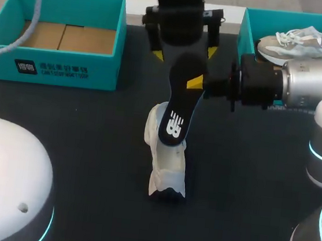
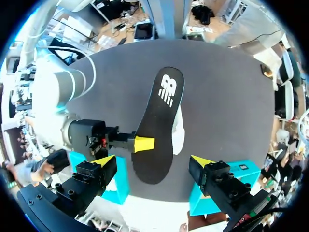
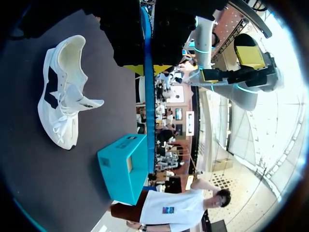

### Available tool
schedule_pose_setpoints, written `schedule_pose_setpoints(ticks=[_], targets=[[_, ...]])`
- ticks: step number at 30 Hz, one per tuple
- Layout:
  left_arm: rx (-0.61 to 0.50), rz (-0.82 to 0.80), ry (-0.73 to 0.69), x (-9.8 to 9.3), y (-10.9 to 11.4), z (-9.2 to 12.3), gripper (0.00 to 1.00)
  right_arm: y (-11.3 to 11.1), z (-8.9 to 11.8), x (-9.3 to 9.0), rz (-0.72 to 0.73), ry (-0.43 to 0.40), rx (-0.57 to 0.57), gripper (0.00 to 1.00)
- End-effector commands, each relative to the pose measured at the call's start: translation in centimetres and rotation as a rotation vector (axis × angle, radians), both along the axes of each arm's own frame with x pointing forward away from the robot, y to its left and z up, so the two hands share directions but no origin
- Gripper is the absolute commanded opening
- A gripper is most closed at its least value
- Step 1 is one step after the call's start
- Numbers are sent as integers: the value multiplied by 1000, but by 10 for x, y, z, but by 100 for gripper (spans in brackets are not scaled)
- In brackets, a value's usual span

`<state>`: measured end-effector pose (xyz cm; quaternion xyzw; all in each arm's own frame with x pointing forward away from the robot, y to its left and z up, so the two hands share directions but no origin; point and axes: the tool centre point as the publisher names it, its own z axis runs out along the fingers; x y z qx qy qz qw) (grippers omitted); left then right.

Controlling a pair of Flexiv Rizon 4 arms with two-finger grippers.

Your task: Take the shoe out of the shoebox, open the shoe tongue, remove and reinsert the insole, then place the shoe into the shoebox

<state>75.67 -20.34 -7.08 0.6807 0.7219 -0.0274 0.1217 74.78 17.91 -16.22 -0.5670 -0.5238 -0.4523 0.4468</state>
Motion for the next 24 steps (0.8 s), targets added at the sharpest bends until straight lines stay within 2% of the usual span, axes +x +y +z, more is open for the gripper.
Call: schedule_pose_setpoints(ticks=[1, 7, 12, 18, 20, 24], targets=[[-444, -45, -92, -9, 38, -8, 100, 0, 1, -1, -1, 2, -8, 0], [-675, -60, -104, -11, 54, -12, 100, -1, 2, -2, -1, 3, -14, 0], [-808, -41, -122, -11, 66, -17, 100, -2, 3, -3, -2, 2, -13, 0], [-855, -42, -136, -11, 73, -21, 100, -1, 3, -3, 3, 3, -13, 0], [-812, -53, -144, -10, 75, -21, 100, -1, 3, -2, 6, 2, -13, 0], [-812, -53, -144, -10, 75, -21, 100, -1, 2, -2, 11, 0, -11, 0]])
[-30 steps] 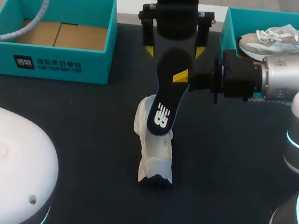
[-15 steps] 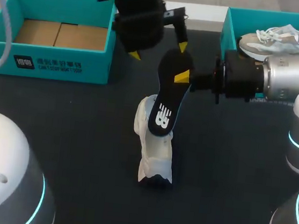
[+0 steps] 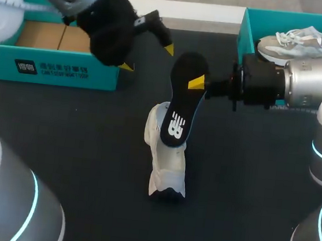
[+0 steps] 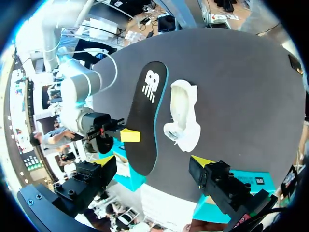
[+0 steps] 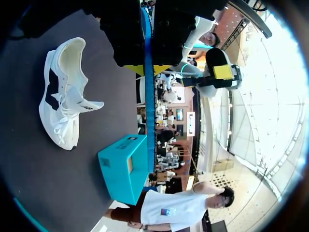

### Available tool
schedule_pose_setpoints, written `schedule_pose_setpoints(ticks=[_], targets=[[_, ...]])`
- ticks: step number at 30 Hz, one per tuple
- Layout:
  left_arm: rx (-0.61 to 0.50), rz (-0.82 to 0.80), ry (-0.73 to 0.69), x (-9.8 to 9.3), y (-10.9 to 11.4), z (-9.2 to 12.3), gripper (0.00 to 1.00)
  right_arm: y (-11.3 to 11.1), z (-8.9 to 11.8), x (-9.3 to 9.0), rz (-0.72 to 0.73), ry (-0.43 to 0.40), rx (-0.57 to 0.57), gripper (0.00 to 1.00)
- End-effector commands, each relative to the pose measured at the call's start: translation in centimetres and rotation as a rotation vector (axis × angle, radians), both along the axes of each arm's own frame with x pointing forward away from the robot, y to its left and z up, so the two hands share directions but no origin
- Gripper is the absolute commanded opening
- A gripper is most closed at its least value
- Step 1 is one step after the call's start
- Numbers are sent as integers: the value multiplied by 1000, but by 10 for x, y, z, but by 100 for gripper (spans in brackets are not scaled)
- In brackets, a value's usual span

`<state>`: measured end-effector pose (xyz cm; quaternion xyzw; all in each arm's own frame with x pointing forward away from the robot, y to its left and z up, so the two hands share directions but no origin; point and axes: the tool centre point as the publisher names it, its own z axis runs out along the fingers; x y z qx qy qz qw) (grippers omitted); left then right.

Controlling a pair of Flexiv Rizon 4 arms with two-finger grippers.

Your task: Take the shoe out of the shoebox, open the shoe tongue, remove and reinsert the insole, then place the shoe into the shoebox

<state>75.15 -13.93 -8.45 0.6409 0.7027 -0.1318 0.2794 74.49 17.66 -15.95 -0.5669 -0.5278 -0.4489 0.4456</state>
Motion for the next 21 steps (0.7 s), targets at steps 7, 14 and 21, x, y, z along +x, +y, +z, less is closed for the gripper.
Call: schedule_pose_setpoints(ticks=[7, 14, 21], targets=[[-430, -73, -73, -5, 10, -8, 100, -2, 0, -1, 2, 3, -2, 0], [-430, -73, -73, -5, 10, -8, 100, -1, 0, -4, -3, 6, 7, 0], [-519, -46, -18, 1, 10, -24, 100, 2, 9, -5, 30, -8, 64, 0]])
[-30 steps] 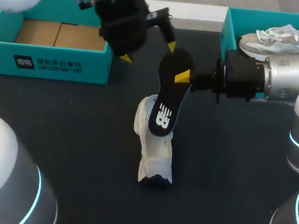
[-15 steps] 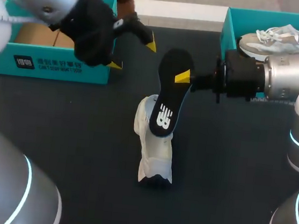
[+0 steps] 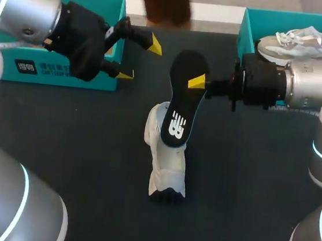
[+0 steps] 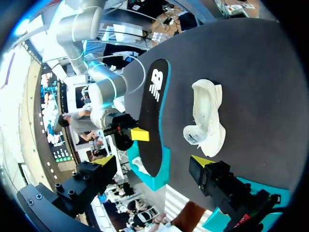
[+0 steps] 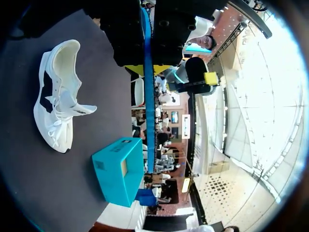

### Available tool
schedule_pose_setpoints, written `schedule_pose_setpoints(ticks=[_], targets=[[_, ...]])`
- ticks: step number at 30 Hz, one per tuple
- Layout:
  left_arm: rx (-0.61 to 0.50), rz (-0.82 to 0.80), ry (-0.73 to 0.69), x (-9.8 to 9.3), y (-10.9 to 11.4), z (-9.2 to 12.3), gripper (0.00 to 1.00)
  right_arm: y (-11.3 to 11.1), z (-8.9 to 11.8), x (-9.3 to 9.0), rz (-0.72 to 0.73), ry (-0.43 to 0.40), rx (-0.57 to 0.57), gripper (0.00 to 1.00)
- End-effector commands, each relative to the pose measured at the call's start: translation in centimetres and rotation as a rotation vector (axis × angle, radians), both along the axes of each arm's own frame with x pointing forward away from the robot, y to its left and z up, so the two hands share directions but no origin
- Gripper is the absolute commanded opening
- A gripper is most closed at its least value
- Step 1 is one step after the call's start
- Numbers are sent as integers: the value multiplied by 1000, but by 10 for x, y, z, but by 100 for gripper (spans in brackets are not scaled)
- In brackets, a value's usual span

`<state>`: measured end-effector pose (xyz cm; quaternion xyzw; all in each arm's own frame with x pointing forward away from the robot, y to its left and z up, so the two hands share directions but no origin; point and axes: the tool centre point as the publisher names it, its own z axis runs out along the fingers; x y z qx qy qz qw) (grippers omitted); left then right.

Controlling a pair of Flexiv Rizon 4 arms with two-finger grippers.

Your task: Take the shoe out of the shoebox, open the shoe tongue, remove and reinsert the insole, then place the shoe into the shoebox

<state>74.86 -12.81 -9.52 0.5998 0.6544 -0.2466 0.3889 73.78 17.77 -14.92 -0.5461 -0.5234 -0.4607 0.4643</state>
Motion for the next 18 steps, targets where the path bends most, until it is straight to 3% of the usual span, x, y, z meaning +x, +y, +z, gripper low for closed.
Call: schedule_pose_setpoints(ticks=[1, 5, 6, 16, 18], targets=[[-186, -24, -31, 5, -1, -17, 100, 1, -1, 2, 9, 4, 7, 0], [-332, -12, 39, 11, -6, -22, 100, 2, 3, 2, -2, 2, 11, 0], [-324, -18, -18, 13, -8, -26, 100, 3, 4, 2, 1, 2, 15, 0], [-398, -29, 3, 22, -19, -41, 100, 8, 10, -2, 7, 10, 28, 0], [-403, -36, -1, 24, -22, -44, 87, 8, 10, -3, 9, 11, 30, 0]])
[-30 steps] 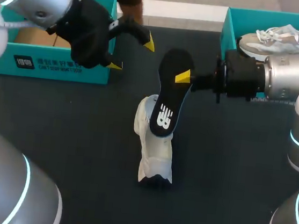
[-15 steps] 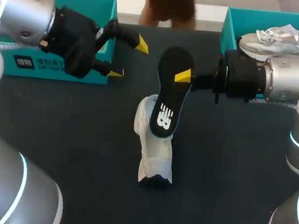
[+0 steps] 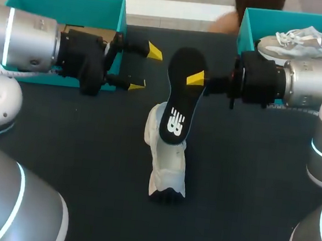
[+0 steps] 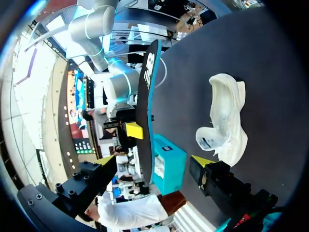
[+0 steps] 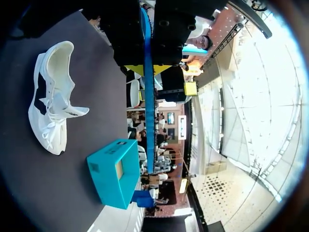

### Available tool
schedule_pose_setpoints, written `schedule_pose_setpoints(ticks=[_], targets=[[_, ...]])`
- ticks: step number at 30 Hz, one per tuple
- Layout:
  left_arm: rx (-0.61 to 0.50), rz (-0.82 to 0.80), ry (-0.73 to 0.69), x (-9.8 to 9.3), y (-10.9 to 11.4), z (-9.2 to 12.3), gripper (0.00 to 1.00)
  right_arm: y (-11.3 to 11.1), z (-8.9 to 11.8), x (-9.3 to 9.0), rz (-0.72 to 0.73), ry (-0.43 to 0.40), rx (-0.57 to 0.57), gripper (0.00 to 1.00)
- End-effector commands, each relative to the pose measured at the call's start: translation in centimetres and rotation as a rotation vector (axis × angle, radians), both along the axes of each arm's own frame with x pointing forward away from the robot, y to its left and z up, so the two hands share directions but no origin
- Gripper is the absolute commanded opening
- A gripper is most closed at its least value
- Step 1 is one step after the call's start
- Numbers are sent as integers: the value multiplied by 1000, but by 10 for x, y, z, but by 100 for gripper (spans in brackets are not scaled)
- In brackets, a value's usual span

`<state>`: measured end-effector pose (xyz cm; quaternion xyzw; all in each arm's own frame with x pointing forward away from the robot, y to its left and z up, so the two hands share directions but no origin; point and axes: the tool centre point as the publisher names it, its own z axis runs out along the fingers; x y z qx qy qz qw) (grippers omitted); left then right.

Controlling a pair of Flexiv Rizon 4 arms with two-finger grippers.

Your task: Take the shoe out of the shoebox, open the shoe tongue, remove and reinsert the insole, then place the shoe into the shoebox

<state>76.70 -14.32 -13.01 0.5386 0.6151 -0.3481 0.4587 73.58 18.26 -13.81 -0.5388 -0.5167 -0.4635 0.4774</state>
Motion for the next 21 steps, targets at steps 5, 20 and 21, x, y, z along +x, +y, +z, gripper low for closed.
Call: schedule_pose_setpoints(ticks=[5, 20, 21], targets=[[-151, -20, -1, 10, -16, -14, 60, 6, 0, -2, 4, 3, 3, 0], [-223, -38, 45, 12, -46, -20, 49, 10, -1, -2, 8, 8, 4, 0], [-228, -36, 41, 13, -48, -20, 49, 11, -1, -3, 11, 9, 4, 0]])
